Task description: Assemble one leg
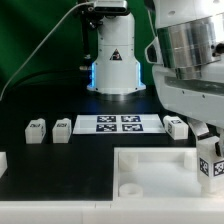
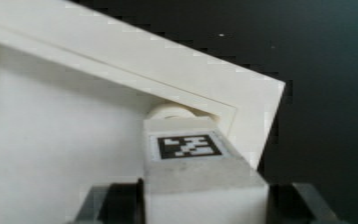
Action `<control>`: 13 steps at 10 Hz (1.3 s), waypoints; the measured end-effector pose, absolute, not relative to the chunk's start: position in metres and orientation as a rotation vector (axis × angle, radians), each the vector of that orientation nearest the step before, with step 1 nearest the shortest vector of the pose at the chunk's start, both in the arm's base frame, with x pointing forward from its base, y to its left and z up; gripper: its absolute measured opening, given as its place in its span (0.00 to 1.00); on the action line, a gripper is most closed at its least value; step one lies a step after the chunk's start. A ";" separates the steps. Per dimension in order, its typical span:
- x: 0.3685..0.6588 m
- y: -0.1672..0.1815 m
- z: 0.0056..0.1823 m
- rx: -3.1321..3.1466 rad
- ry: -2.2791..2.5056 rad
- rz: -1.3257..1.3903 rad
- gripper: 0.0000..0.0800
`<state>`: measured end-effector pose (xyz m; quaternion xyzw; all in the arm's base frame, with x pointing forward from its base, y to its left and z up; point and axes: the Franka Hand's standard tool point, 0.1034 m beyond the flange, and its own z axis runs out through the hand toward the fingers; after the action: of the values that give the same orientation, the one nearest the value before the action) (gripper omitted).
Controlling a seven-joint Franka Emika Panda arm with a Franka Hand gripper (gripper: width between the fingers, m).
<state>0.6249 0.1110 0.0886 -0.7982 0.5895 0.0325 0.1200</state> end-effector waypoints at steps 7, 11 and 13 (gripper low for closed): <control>0.623 0.119 0.087 -2.605 1.329 0.025 0.80; 0.623 0.118 0.086 -2.833 0.768 -0.043 0.81; 0.628 0.115 0.088 -3.012 0.124 -0.071 0.81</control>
Offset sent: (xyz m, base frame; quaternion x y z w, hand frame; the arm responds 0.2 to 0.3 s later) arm 0.0000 0.0000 0.0000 0.0000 0.0000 0.0000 1.0000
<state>0.6280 0.1153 0.0877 -0.9969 0.0409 -0.0234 0.0630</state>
